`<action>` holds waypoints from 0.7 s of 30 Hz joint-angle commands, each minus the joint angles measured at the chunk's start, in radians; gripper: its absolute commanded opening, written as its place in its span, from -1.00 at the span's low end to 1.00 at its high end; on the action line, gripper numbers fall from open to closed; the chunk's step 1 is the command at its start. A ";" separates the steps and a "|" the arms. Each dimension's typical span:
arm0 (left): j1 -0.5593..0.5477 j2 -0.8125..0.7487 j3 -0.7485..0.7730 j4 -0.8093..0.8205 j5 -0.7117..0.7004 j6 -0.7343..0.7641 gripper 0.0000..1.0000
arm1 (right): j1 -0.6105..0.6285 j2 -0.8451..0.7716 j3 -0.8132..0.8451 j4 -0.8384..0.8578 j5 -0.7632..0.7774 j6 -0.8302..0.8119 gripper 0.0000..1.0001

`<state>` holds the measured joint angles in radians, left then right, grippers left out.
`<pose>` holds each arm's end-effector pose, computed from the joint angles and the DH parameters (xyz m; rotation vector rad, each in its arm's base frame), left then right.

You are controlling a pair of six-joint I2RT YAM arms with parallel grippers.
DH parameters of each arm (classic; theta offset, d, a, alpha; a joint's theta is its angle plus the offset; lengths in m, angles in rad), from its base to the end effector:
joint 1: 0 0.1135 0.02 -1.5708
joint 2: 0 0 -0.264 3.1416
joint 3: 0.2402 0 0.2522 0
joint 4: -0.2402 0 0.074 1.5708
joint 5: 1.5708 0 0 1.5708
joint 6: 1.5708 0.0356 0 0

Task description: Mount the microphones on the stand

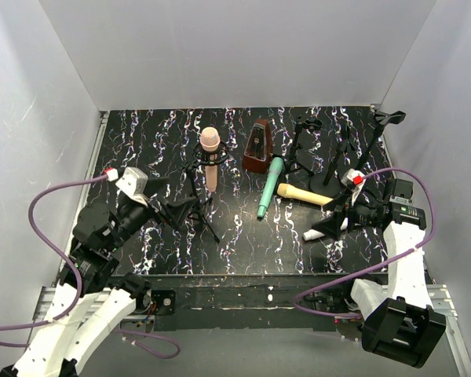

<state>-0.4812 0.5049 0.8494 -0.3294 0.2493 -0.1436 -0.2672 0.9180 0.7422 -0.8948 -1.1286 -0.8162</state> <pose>0.0914 -0.0577 0.3820 0.4649 1.5281 -0.6833 0.1571 -0.0097 0.2611 -0.8651 1.8628 0.8326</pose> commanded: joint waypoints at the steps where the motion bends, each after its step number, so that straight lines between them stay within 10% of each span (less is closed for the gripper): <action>1: 0.003 -0.055 -0.116 0.001 -0.009 -0.024 0.96 | -0.001 -0.001 -0.001 0.005 -0.028 -0.009 0.95; 21: 0.003 -0.206 -0.432 0.263 0.016 0.025 0.96 | -0.003 -0.005 -0.003 0.008 -0.031 -0.014 0.95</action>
<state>-0.4812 0.3134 0.4450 -0.1703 0.2523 -0.1665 -0.2672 0.9180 0.7406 -0.8951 -1.1290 -0.8162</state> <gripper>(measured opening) 0.981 0.973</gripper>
